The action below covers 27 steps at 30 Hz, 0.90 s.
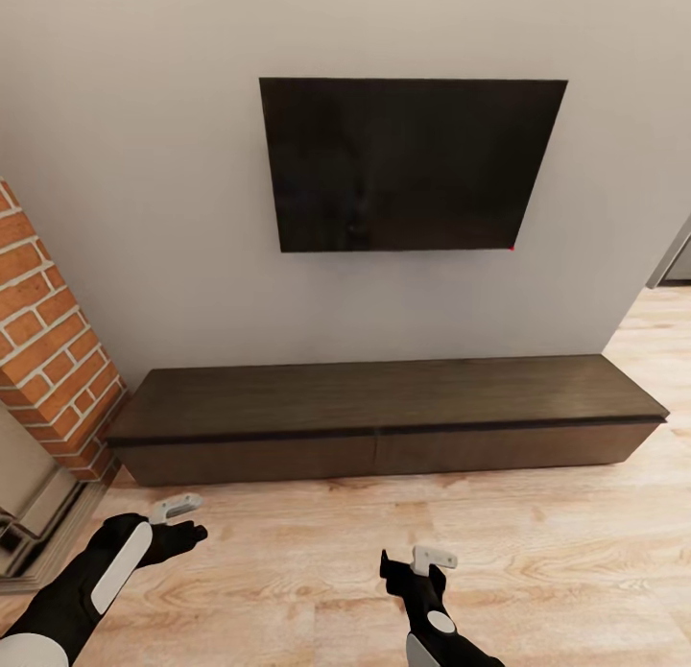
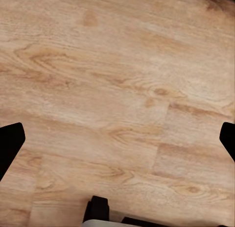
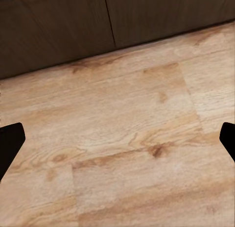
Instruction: Place each of the two pumpkins and all three candles from the living room inside a cabinet in the living room (use any cabinet), then make sure every cabinet is closed, and position the cauldron so it is next to a table in the living room.
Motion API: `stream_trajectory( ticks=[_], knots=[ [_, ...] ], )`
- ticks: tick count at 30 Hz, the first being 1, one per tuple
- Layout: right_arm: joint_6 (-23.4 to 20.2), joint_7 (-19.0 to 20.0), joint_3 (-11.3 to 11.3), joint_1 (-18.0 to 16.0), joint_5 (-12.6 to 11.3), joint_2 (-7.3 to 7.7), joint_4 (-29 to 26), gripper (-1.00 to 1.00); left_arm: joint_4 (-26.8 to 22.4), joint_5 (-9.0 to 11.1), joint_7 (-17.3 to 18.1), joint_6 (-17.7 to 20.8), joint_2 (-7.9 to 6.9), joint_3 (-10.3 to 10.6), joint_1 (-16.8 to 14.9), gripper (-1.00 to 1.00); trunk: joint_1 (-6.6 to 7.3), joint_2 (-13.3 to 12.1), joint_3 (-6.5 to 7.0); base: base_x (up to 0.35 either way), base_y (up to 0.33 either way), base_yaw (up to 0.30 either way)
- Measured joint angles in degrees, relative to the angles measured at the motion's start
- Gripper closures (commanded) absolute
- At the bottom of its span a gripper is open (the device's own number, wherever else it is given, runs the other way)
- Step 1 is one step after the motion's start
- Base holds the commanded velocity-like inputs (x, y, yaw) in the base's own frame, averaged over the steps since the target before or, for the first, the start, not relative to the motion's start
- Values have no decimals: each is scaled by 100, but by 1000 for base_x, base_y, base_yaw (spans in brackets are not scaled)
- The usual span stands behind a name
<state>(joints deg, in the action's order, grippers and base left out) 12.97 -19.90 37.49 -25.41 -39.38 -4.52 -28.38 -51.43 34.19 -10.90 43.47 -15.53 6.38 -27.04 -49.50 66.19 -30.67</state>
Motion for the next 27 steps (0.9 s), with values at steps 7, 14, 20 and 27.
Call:
stream_trajectory(
  ticks=[7,14,20,27],
  knots=[
    [418,93,-27,0,-93,1,-58,-100,0,1,1,87,7,0,-1,-100,-154,281,-126,0,0,0],
    [430,1439,-879,-1,-732,26,-670,-100,-73,37,10,480,15,-8,0,-100,-308,562,-251,0,0,0],
    [350,2996,-1532,-2,-1671,38,-730,-100,-94,206,3,544,41,5,0,-100,-440,803,-360,0,0,0],
    [402,3260,-1645,-2,-1860,20,-714,-100,-90,242,-5,558,64,-4,0,-100,-593,1084,-485,0,0,0]
  ],
)
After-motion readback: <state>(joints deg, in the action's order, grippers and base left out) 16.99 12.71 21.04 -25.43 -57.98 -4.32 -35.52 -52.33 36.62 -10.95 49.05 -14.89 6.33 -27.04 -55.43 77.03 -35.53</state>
